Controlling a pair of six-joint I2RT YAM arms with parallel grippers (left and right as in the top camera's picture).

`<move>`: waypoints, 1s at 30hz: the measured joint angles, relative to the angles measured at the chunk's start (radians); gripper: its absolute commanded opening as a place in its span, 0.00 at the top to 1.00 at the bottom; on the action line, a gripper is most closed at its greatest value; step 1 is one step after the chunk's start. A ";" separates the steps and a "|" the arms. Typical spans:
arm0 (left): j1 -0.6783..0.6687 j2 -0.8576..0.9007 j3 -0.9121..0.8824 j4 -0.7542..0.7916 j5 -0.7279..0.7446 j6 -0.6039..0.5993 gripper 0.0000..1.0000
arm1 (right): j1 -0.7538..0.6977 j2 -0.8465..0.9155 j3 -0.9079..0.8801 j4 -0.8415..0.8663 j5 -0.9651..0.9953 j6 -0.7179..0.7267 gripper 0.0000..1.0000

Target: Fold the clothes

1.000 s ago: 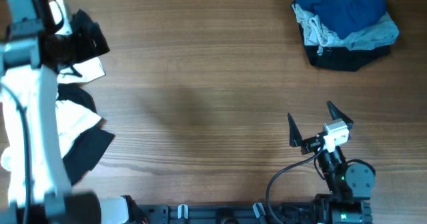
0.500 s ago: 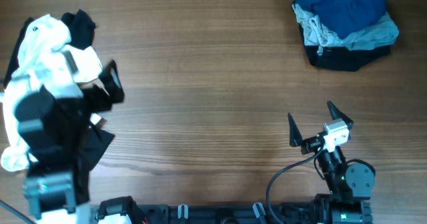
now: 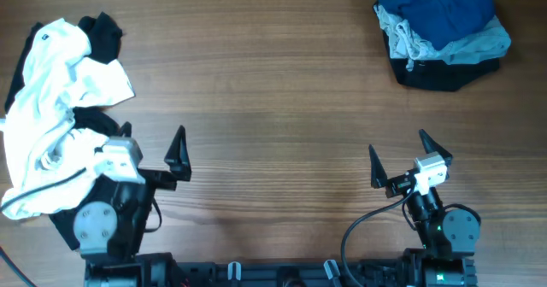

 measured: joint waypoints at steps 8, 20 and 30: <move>-0.019 -0.137 -0.036 0.001 -0.001 0.000 0.00 | 0.000 0.000 0.000 0.000 0.000 0.000 0.00; -0.028 -0.246 -0.095 0.002 -0.010 0.000 0.00 | 0.000 0.000 0.000 0.000 0.000 0.000 0.00; -0.028 -0.246 -0.143 0.107 -0.057 0.000 0.00 | 0.000 0.000 0.000 0.000 0.000 0.000 0.00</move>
